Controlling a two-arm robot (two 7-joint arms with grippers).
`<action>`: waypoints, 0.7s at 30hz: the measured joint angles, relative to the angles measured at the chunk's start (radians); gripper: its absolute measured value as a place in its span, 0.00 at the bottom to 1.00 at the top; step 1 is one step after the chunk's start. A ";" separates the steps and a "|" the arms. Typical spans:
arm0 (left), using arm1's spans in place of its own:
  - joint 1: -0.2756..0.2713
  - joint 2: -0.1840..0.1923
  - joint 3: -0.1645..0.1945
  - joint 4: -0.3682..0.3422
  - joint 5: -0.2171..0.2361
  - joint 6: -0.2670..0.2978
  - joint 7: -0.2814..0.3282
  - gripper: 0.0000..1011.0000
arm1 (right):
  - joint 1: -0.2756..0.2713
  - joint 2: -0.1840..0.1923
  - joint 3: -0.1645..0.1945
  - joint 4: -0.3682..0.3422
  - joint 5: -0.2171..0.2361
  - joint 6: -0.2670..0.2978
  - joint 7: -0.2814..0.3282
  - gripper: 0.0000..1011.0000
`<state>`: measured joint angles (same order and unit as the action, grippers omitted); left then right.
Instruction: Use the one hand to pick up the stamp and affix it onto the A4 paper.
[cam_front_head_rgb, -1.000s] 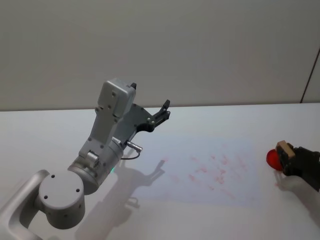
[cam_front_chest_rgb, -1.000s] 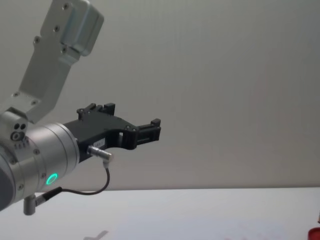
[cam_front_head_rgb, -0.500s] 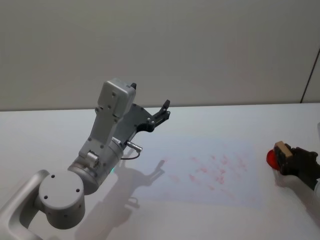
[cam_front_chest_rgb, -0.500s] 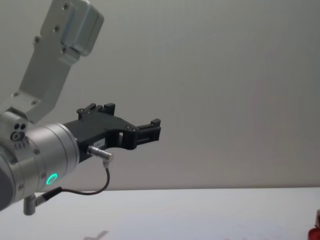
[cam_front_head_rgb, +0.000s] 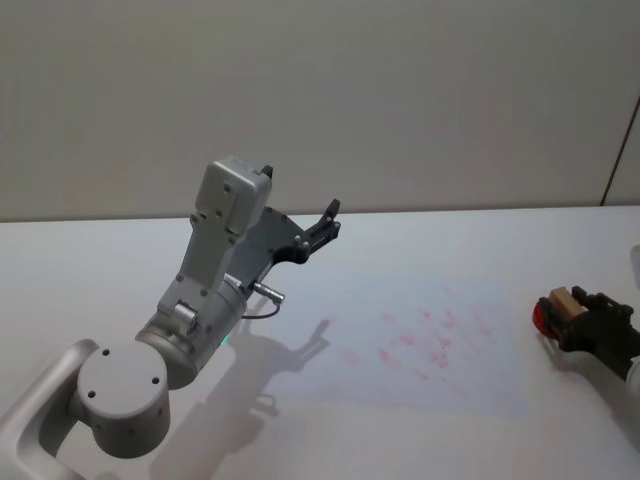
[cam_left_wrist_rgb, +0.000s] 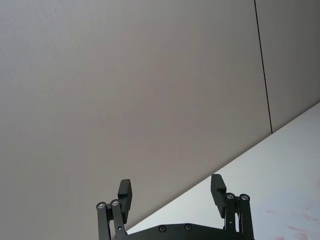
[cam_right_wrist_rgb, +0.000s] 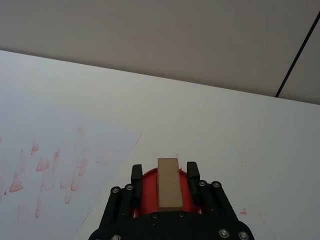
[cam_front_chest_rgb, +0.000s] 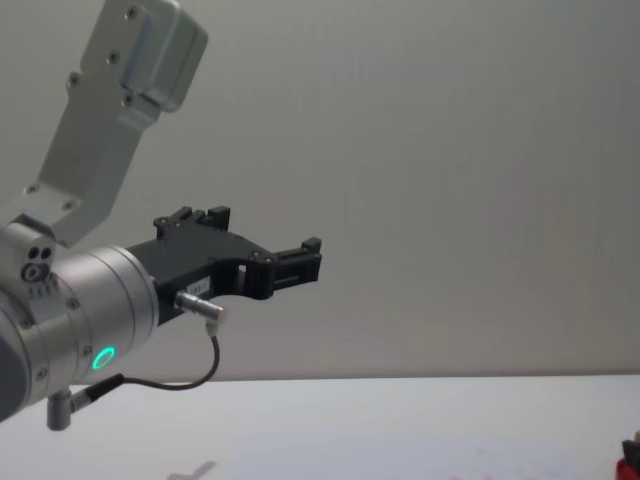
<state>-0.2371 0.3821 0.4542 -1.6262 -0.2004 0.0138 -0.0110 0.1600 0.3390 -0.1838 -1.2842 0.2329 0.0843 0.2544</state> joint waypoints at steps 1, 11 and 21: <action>0.000 0.000 0.000 0.000 0.000 0.000 0.000 0.99 | 0.001 0.000 0.000 0.001 0.000 0.000 0.000 0.49; 0.000 0.000 0.000 0.000 0.000 0.000 0.000 0.99 | 0.010 -0.003 0.005 -0.002 0.016 0.000 -0.002 0.82; 0.000 0.000 0.000 0.000 0.000 0.000 0.000 0.99 | 0.014 -0.004 0.011 -0.014 0.032 0.003 -0.014 0.99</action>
<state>-0.2371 0.3821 0.4542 -1.6262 -0.2004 0.0139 -0.0109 0.1740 0.3354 -0.1729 -1.2982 0.2644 0.0870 0.2402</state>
